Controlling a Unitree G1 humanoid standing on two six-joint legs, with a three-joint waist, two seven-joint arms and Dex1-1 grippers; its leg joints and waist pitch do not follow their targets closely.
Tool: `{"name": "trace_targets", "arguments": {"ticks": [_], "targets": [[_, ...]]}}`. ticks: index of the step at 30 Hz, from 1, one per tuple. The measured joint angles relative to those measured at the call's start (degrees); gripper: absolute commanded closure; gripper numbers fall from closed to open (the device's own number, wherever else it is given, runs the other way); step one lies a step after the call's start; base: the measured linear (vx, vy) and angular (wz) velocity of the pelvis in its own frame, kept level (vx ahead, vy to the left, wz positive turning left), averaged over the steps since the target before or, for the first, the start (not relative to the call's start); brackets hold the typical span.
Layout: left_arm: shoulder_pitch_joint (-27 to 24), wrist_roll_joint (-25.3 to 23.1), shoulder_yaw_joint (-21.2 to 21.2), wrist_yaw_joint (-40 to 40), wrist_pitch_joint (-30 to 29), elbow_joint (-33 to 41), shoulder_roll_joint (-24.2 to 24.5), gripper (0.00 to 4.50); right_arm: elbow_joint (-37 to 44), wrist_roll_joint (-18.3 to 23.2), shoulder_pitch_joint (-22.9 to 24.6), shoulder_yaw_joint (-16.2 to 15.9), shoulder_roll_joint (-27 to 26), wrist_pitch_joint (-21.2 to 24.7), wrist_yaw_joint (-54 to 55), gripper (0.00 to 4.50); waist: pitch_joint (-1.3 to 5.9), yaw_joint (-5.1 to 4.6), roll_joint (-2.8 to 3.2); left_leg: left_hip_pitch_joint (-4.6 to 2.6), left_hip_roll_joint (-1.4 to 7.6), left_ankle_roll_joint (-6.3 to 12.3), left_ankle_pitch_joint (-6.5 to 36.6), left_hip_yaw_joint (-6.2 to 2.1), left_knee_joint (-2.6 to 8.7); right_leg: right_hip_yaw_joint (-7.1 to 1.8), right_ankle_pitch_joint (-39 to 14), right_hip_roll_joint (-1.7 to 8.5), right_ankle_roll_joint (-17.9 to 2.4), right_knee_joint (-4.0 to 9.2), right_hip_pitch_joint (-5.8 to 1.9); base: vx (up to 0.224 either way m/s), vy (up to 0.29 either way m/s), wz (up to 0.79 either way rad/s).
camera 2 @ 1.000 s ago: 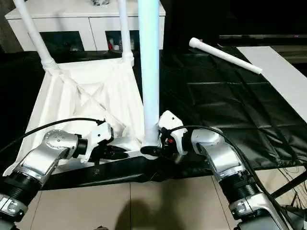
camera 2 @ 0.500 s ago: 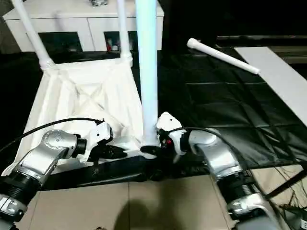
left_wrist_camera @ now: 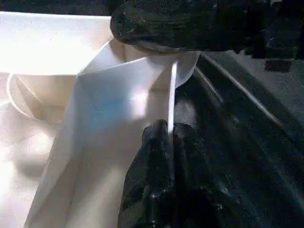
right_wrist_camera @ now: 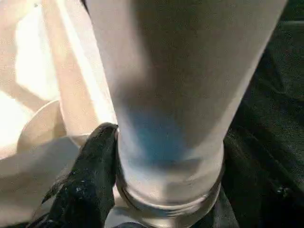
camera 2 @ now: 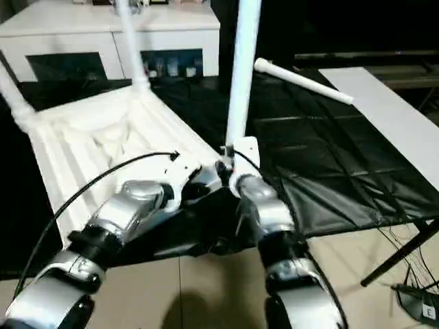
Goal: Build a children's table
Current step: Rotate leg to tighten
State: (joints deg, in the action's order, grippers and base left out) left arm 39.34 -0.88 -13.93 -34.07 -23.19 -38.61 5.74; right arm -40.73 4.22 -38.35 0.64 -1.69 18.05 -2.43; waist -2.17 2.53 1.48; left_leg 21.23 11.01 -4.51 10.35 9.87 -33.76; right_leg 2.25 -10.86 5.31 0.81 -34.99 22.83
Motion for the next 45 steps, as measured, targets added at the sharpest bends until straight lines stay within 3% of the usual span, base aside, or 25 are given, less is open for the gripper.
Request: {"name": "trace_targets", "arguments": {"ticks": [3, 4, 6, 7, 9, 11, 15, 23, 37, 41, 42, 45], "targets": [[0.2, -0.1, 0.0, 0.1, 0.0, -0.2, 0.1, 4.50, -1.9, -0.3, -0.4, 0.5, -0.2, -2.9, -0.8, 1.78, 0.00, -0.19, 0.00, 0.01, 0.00, 0.00, 0.0, -0.01, 0.08, 0.02, 0.1, 0.00, -0.2, 0.01, 0.02, 0.000, 0.000, 0.00], [0.3, -0.1, 0.0, 0.1, 0.0, -0.3, 0.1, 4.50, -2.4, -0.4, -0.5, 0.7, -0.2, -3.7, -1.2, 1.43, 0.00, -0.21, 0.00, 0.02, 0.00, 0.00, 0.0, -0.01, 0.09, 0.03, 0.2, 0.00, -0.2, 0.01, 0.02, 0.000, 0.000, 0.00], [0.4, -0.1, -0.1, -0.1, 0.3, -0.3, 0.4, 4.50, -2.4, -0.6, -0.4, 0.7, 0.2, -3.9, -2.5, 1.43, -0.02, -0.28, 0.02, 0.04, 0.00, 0.00, 0.0, -0.01, 0.10, 0.03, 0.2, 0.00, -0.3, 0.02, 0.05, 0.000, 0.000, 0.00], [0.3, -0.1, -0.5, -0.9, 0.8, -0.1, 1.0, 4.50, -2.0, -0.4, -0.3, 0.4, 0.9, -3.7, -4.6, 1.04, -0.03, -0.39, 0.03, 0.07, 0.00, 0.00, 0.0, -0.01, 0.11, 0.04, 0.2, 0.00, -0.3, 0.02, 0.08, 0.000, 0.000, 0.00], [-0.1, -0.1, -0.9, -2.2, 1.4, 0.5, 2.3, 4.50, -0.2, -0.1, 0.6, -0.8, 2.2, -3.2, -8.5, 1.02, -0.05, -0.56, 0.05, 0.07, 0.01, 0.00, 0.0, -0.01, 0.19, 0.06, 0.2, -0.02, -0.3, 0.01, 0.12, 0.000, 0.000, 0.00], [-1.1, -0.5, -1.7, -5.5, 3.0, 2.0, 5.2, 4.50, 2.9, 0.3, 2.0, -3.2, 4.8, -2.2, -14.3, 0.98, -0.08, -0.69, 0.08, 0.19, 0.03, -0.01, 0.0, -0.13, 0.29, 0.16, 0.2, -0.06, -0.3, 0.01, 0.23, 0.000, 0.000, 0.00], [-3.8, 0.7, -2.3, -13.7, 4.3, 6.2, 9.6, 4.50, 10.5, 2.3, 5.5, -7.5, 13.3, 1.5, -29.3, 0.98, -0.10, -0.01, 0.13, 0.17, 0.10, -0.02, 0.0, -0.17, 0.30, 0.30, 0.1, -0.08, -0.2, 0.03, 0.25, 0.000, 0.000, 0.00], [-8.0, 3.3, -3.5, -26.8, 8.3, 11.5, 17.4, 4.50, 21.6, 4.0, 9.7, -12.3, 23.9, 1.1, -48.4, 0.98, -0.14, 1.13, 0.15, 0.27, 0.11, 0.02, 0.0, -0.04, 0.19, 0.25, 0.0, -0.04, -0.2, 0.18, 0.26, 0.000, 0.000, 0.00], [-9.1, 3.4, -4.5, -31.1, 8.0, 13.8, 18.6, 4.50, 19.5, -0.5, 9.7, -18.0, 23.9, -5.0, -51.2, 0.98, -0.18, 2.22, 0.13, 0.27, 0.10, 0.01, 0.0, 0.03, 0.17, 0.18, 0.0, 0.00, -0.2, 0.08, 0.25, 0.000, 0.000, 0.00], [-9.2, 3.4, -4.5, -31.2, 7.8, 14.2, 18.7, 4.50, 17.9, -0.9, 9.5, -18.1, 23.1, -5.5, -51.1, 0.98, -0.21, 2.39, 0.10, 0.27, 0.11, 0.01, 0.0, 0.03, 0.17, 0.18, 0.0, -0.01, -0.2, 0.08, 0.26, 0.000, 0.000, 0.00], [-9.2, 3.4, -4.5, -31.2, 7.8, 14.3, 18.7, 4.50, 17.7, -0.9, 9.4, -18.1, 23.0, -5.5, -51.1, 1.25, -0.21, 2.40, 0.10, 0.27, 0.11, 0.01, 0.0, 0.03, 0.17, 0.18, 0.0, -0.01, -0.2, 0.08, 0.26, 0.000, 0.000, 0.00], [-9.3, 3.4, -4.5, -31.2, 7.7, 14.4, 18.9, 4.50, 17.4, -0.4, 9.4, -17.9, 22.7, -5.5, -51.1, 1.33, -0.21, 2.36, 0.09, 0.26, 0.11, 0.01, 0.0, 0.03, 0.16, 0.18, 0.0, -0.01, -0.2, 0.08, 0.26, 0.000, 0.000, 0.00]]}}
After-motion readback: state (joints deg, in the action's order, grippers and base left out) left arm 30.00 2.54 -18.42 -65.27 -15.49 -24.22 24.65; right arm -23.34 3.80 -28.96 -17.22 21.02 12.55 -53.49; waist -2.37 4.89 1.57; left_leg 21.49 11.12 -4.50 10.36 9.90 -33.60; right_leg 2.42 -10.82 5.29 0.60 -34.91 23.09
